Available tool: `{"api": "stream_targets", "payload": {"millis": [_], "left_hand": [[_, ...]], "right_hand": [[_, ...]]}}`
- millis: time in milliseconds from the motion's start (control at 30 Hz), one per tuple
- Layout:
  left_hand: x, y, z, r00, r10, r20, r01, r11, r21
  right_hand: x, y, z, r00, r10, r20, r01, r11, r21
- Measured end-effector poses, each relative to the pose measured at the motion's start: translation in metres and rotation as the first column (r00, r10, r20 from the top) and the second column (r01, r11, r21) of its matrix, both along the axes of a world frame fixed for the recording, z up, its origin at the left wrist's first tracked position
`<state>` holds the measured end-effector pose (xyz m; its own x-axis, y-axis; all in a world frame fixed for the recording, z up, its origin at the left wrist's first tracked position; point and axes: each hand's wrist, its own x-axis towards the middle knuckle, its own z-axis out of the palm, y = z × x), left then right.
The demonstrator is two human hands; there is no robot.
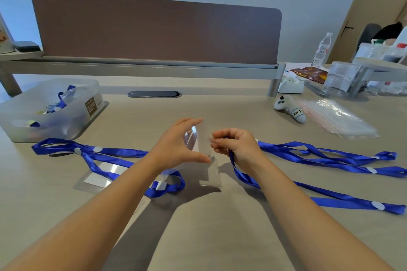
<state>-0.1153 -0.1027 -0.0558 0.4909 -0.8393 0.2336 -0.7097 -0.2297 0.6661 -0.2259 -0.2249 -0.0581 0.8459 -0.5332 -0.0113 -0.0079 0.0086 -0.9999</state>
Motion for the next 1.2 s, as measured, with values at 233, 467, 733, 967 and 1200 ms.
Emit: {"api": "stream_targets", "payload": {"millis": [233, 467, 733, 967, 1200], "left_hand": [[-0.002, 0.002, 0.002, 1.0, -0.013, 0.016, 0.012, 1.0, 0.023], [0.001, 0.003, 0.002, 1.0, -0.002, 0.029, 0.001, 1.0, 0.025], [0.001, 0.004, 0.003, 0.999, -0.001, 0.034, 0.0, 0.999, 0.044], [-0.002, 0.003, 0.003, 0.999, -0.015, 0.048, 0.012, 0.998, 0.069], [-0.001, 0.002, 0.004, 0.991, -0.039, 0.13, 0.023, 0.993, 0.12]], "right_hand": [[0.0, 0.005, 0.006, 1.0, 0.01, -0.026, -0.012, 0.994, -0.107], [0.002, 0.006, 0.005, 0.995, -0.029, -0.101, 0.002, 0.968, -0.252], [0.002, 0.006, 0.005, 0.998, -0.041, -0.038, 0.033, 0.982, -0.184], [0.005, 0.009, 0.007, 0.999, 0.036, 0.01, -0.035, 0.999, -0.028], [0.014, 0.017, 0.01, 0.999, 0.027, -0.044, -0.028, 0.999, -0.022]]}}
